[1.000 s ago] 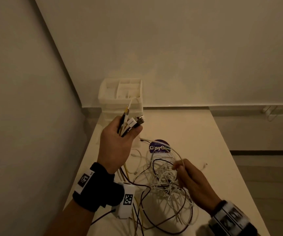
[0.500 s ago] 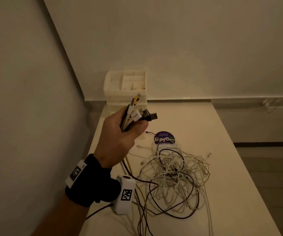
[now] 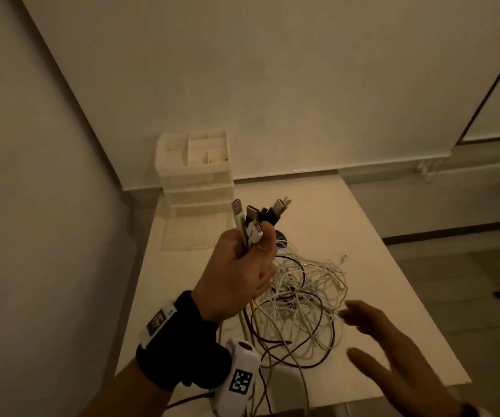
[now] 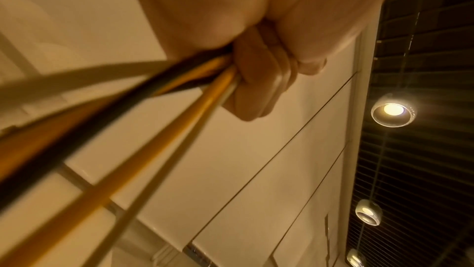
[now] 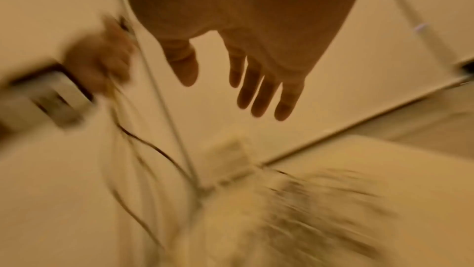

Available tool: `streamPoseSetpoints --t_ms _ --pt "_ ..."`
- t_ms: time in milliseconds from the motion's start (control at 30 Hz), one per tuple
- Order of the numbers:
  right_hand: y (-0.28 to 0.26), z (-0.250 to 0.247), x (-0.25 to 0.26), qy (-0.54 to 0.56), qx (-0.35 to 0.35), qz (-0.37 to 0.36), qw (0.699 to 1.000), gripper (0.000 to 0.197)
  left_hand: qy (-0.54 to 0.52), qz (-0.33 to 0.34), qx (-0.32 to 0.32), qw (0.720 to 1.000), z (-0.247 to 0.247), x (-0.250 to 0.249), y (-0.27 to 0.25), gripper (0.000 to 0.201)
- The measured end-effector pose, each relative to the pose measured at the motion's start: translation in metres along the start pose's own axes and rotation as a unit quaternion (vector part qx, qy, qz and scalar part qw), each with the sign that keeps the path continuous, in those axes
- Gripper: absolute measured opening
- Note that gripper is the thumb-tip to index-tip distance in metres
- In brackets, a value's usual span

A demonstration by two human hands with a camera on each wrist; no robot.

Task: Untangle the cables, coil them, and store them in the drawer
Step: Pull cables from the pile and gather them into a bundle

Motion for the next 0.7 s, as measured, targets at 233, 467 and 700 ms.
streamPoseSetpoints --t_ms 233,467,700 --pt "0.046 0.121 0.085 0.162 0.176 -0.049 0.97 0.007 0.038 -0.006 -0.018 0.999 -0.002 0.007 -0.013 0.07" --pt "0.008 0.166 0.017 0.02 0.212 -0.077 0.974 0.034 0.022 -0.002 -0.106 0.994 -0.05 -0.012 -0.014 0.056" --pt "-0.03 0.196 -0.072 -0.055 0.302 -0.017 0.952 0.018 -0.071 -0.012 -0.18 0.981 -0.074 -0.022 -0.013 0.053"
Point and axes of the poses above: each hand's wrist, its own y-axis towards the middle knuckle, its own z-axis out of the palm, x = y × z, the point moved 8 cm from there along y, towards the middle knuckle, and after that the axes turned 11 degrees about -x, right-handed, at the moved point
